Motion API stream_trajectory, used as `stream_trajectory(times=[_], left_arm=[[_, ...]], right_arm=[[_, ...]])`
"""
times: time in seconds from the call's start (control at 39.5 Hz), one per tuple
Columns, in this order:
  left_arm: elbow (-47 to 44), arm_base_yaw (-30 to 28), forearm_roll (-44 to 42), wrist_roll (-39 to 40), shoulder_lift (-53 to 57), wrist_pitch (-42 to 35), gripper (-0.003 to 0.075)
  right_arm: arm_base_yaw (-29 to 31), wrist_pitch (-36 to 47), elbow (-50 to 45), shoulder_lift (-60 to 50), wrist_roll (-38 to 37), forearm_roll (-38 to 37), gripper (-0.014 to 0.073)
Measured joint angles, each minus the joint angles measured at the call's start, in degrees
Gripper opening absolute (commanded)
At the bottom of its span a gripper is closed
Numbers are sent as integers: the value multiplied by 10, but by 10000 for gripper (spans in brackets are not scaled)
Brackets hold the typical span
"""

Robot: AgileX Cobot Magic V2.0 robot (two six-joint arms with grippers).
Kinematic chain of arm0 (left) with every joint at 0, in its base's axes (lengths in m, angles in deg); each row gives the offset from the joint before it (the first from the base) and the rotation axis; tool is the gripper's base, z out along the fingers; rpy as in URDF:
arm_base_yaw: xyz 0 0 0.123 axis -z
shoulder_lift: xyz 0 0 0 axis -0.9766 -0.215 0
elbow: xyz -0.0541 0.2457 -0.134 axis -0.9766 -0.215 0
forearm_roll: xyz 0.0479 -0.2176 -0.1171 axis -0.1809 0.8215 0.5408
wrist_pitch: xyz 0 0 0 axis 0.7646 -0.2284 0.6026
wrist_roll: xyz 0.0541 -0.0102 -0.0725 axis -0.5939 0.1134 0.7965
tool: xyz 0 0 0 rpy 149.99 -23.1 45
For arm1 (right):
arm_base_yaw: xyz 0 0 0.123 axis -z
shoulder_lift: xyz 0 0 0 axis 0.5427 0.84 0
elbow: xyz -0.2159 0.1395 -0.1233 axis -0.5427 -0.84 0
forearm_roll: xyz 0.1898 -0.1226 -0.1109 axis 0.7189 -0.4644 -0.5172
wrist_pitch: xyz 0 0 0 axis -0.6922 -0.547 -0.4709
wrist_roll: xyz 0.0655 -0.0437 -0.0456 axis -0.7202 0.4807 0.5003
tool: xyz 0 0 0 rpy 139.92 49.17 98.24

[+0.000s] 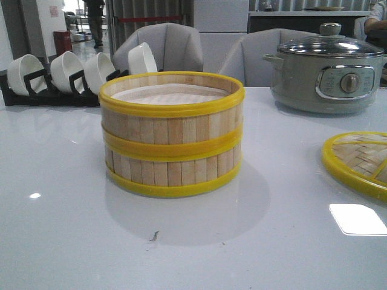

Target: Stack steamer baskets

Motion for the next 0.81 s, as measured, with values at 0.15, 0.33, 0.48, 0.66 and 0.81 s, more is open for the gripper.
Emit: stream_trajectory(times=[0.15,0.33,0.48,0.66,0.81], left_arm=[[0,0,0,0,0,0,87],[0,0,0,0,0,0,87],[0,0,0,0,0,0,87],[0,0,0,0,0,0,87],[0,0,0,0,0,0,87]], right_arm=[[0,0,76,91,0,-28,353],[0,-8,146,165,0,-70,353],[0,-10,176,199,0,-78,353],[0,-11,185,223,0,-79,353],[0,-11,185,238,0,-79,353]])
